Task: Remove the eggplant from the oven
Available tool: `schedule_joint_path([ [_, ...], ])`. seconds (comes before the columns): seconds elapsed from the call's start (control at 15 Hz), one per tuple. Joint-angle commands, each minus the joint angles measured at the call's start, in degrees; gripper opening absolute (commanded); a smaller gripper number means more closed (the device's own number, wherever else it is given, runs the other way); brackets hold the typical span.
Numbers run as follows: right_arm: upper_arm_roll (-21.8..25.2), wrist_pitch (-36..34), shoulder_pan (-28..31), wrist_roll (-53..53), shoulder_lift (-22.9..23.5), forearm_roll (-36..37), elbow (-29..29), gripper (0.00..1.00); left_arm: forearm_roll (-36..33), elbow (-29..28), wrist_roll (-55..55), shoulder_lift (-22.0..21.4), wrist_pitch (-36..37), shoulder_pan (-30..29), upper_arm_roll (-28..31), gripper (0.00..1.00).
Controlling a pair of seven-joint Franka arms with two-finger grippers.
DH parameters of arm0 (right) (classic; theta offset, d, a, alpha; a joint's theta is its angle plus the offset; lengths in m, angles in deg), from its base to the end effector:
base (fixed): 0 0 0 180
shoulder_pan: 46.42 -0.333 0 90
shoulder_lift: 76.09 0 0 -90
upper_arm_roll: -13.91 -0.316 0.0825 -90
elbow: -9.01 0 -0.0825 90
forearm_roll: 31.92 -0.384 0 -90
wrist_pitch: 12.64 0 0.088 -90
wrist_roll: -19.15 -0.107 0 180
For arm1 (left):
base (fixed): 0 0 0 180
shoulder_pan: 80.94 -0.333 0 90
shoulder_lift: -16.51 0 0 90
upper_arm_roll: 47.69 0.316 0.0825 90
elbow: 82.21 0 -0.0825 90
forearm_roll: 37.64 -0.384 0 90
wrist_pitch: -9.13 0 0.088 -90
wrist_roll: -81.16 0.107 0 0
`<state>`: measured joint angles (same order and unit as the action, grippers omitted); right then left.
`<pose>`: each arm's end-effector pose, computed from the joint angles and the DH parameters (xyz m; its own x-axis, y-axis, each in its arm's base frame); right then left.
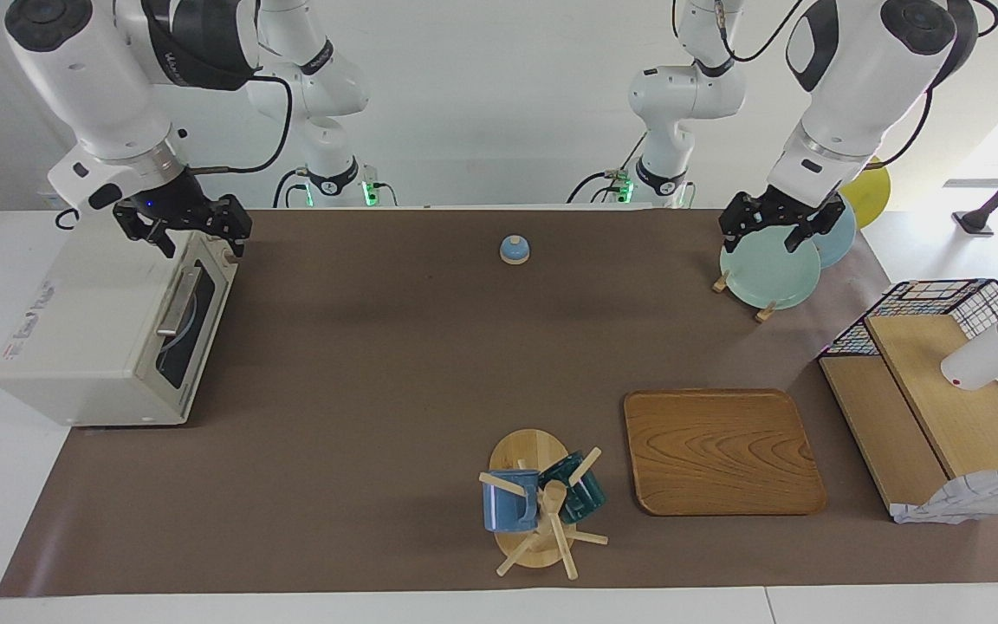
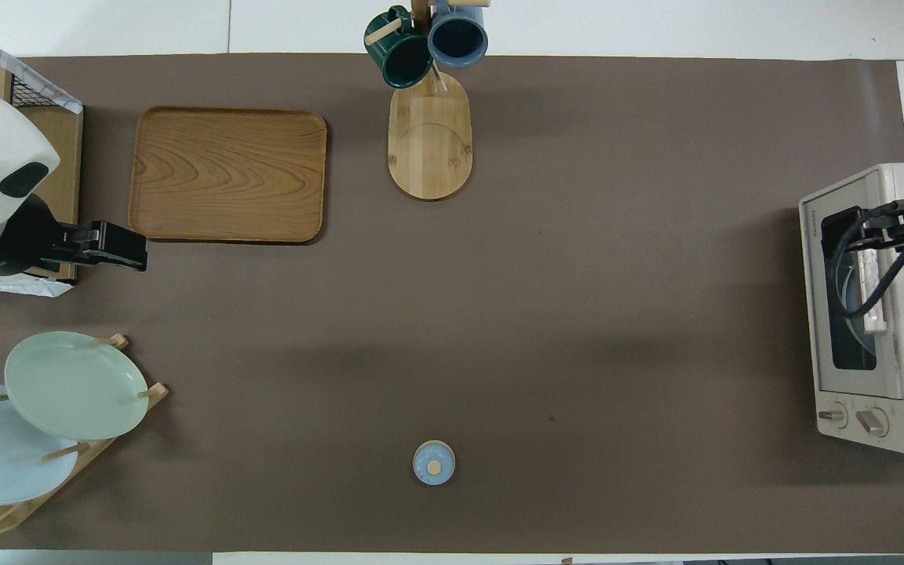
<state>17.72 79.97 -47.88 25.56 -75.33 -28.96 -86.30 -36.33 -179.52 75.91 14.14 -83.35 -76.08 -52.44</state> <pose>0.5580 -0.0280 0.5774 0.9952 0.0730 -0.0658 0.0761 -0.9961 0.0452 0.5343 -0.0937 0.5905 0.9962 -0.0747 -0.0447 -0.0741 -0.9971 0.0153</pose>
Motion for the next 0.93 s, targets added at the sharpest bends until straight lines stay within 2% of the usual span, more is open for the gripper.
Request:
schedule_joint_path([
  [0.0,0.0,3.0,1.1,5.6,-3.2,-1.6,-6.7,0.00,-1.1,-1.0,0.2,-1.1,-0.1,-0.1,0.0,1.00],
  [0.13,0.1,10.2,0.8,5.7,-3.8,-0.1,-10.0,0.00,-1.1,-1.0,0.2,-1.1,-0.1,-0.1,0.0,1.00],
  [0.27,0.0,11.0,3.0,5.5,-3.4,4.7,-11.5,0.00,-1.1,-1.0,0.2,-1.1,-0.1,-0.1,0.0,1.00],
  [0.53,0.0,13.6,5.4,2.7,-4.0,5.5,-15.9,0.00,-1.1,-1.0,0.2,-1.1,-0.1,-0.1,0.0,1.00],
  [0.87,0.0,15.8,5.5,2.5,-4.1,9.6,-18.2,0.00,-1.1,-1.0,0.2,-1.1,-0.1,-0.1,0.0,1.00],
])
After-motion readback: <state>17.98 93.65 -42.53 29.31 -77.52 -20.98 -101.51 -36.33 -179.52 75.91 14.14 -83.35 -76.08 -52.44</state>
